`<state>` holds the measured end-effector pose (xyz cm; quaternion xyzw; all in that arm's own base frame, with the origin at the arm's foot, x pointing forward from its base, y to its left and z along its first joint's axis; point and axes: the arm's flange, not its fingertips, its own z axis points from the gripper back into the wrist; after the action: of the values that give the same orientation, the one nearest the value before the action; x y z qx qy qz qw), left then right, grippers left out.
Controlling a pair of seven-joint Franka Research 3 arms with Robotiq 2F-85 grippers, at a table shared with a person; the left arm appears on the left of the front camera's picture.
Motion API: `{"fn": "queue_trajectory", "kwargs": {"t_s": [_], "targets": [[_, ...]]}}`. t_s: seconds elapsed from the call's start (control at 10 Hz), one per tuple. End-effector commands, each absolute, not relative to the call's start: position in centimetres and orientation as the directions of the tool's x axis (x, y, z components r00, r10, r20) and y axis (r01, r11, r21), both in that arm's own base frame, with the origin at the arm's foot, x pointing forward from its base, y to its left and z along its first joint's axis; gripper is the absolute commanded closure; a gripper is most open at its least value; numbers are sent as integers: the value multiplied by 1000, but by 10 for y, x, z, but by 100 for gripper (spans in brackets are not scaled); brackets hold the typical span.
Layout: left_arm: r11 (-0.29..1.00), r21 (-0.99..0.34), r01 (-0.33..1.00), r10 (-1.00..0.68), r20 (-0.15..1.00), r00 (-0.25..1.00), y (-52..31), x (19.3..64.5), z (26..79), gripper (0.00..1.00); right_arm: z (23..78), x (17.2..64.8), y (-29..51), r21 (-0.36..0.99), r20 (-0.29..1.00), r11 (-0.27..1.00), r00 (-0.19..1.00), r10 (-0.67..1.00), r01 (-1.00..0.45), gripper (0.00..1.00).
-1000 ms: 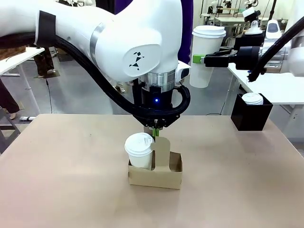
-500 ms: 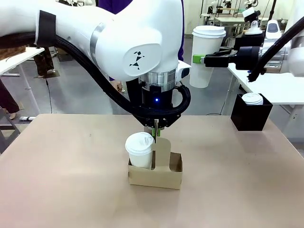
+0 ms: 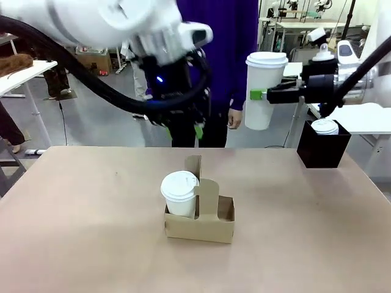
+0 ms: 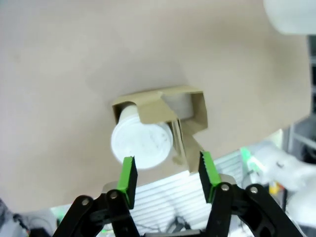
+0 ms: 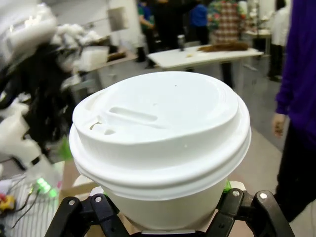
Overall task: Pour a drink into a cup and package it in a carrier.
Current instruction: Insert the held 600 ml Paper Cup into the Cup Carrier.
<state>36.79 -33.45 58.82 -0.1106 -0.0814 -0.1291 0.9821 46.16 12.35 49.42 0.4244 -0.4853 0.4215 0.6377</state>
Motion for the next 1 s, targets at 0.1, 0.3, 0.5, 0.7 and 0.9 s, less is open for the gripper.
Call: {"fn": "queue_trajectory", "kwargs": {"t_s": [0.1,0.3,0.5,0.7,0.9], "targets": [[850,-202,487,-454,190,870,-257,370,598,0,473,460,104,176,970,-28,168,175,-984,19],[658,-147,738,-681,302,667,-211,382,595,0,443,448,117,145,978,-189,113,173,-971,19],[558,-80,826,-739,405,538,-194,385,584,0,417,438,134,130,984,-234,97,151,-963,19],[509,-7,861,-770,444,459,-219,376,578,0,408,442,140,86,989,-67,77,128,-994,19],[566,-38,823,-759,366,539,-195,393,593,0,412,434,137,146,981,-233,109,163,-961,19]]}}
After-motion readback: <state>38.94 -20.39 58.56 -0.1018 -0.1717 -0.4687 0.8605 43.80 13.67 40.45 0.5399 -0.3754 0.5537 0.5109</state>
